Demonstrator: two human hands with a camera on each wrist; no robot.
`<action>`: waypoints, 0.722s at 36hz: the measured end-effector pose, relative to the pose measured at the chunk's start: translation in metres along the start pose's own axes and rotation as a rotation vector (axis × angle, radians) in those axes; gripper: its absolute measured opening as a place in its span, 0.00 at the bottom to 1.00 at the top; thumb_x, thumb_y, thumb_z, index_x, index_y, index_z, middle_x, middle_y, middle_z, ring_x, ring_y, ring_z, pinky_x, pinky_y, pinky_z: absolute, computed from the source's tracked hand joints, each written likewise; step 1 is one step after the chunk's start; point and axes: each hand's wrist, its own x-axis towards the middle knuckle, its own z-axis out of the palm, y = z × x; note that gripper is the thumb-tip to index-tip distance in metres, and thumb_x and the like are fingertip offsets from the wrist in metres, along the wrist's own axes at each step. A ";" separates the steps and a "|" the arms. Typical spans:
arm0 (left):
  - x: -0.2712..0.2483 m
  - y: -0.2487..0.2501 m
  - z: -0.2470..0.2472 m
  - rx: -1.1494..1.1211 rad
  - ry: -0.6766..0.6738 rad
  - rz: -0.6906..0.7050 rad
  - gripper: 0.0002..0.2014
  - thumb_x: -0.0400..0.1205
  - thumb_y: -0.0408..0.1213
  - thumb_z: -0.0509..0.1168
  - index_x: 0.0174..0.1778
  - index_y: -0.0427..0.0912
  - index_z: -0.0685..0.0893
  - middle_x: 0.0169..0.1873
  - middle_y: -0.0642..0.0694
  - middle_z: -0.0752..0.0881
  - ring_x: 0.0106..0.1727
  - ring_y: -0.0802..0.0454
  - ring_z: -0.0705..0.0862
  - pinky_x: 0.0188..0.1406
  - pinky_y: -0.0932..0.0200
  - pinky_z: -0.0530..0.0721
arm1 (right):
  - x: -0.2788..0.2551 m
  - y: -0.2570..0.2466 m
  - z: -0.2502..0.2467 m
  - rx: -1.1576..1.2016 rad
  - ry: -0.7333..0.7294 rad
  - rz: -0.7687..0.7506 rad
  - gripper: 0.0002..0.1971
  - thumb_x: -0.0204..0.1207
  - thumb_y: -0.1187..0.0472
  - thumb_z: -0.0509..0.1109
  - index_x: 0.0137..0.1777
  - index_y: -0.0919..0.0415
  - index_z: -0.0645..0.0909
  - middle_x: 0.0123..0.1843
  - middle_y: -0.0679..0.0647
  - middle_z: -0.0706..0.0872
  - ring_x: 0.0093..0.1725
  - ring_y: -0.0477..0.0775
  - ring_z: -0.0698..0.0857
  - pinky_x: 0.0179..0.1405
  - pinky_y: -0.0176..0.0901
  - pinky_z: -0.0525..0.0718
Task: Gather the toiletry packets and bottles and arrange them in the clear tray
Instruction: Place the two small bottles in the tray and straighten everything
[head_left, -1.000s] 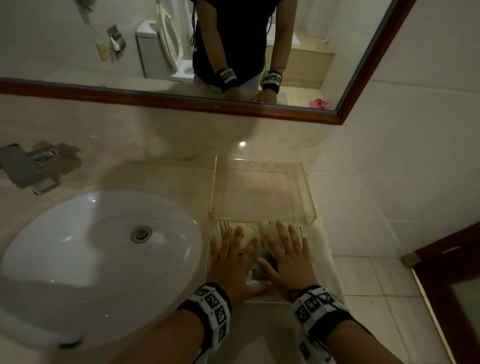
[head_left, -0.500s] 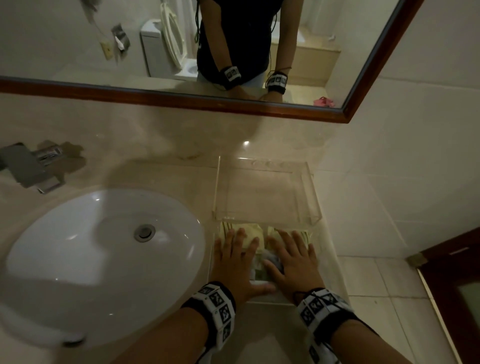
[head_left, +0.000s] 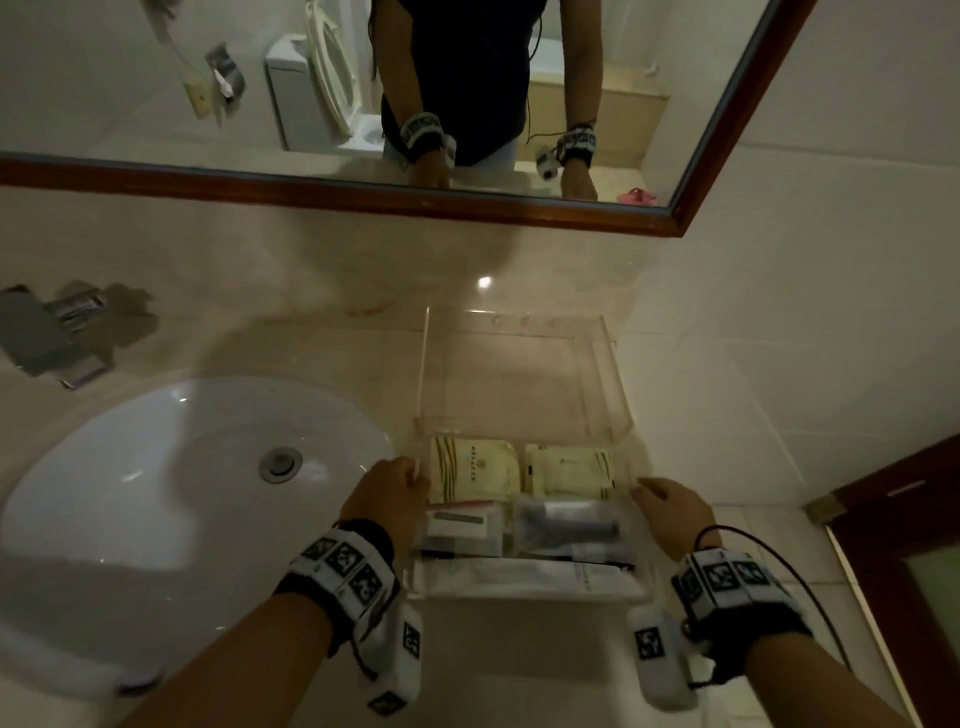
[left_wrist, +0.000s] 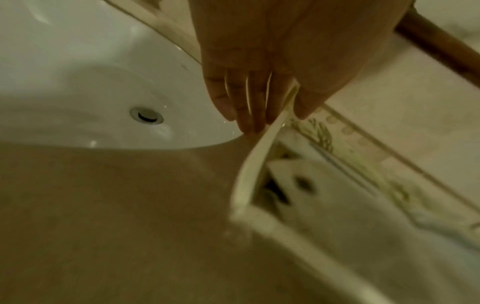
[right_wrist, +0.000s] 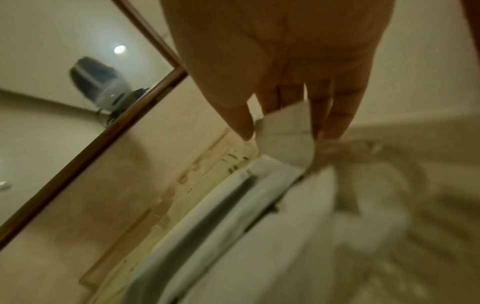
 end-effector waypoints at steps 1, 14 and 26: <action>0.003 -0.003 0.004 0.041 0.002 0.008 0.16 0.85 0.45 0.53 0.52 0.39 0.83 0.50 0.41 0.85 0.47 0.46 0.83 0.50 0.51 0.84 | -0.001 -0.001 0.003 0.007 0.006 -0.012 0.17 0.81 0.55 0.60 0.64 0.62 0.81 0.64 0.62 0.84 0.63 0.62 0.81 0.60 0.44 0.75; 0.019 -0.011 0.011 0.050 0.177 0.062 0.15 0.85 0.42 0.54 0.45 0.37 0.82 0.45 0.41 0.85 0.42 0.47 0.81 0.43 0.54 0.82 | -0.011 -0.019 0.015 0.054 0.106 -0.085 0.13 0.81 0.62 0.59 0.55 0.63 0.84 0.57 0.65 0.87 0.57 0.65 0.82 0.56 0.45 0.76; 0.029 -0.007 0.014 0.011 0.222 0.097 0.14 0.84 0.39 0.55 0.39 0.34 0.80 0.37 0.43 0.81 0.39 0.46 0.81 0.40 0.51 0.83 | 0.016 -0.022 0.020 0.008 0.142 -0.084 0.15 0.81 0.60 0.57 0.59 0.60 0.83 0.59 0.64 0.86 0.59 0.65 0.82 0.60 0.46 0.77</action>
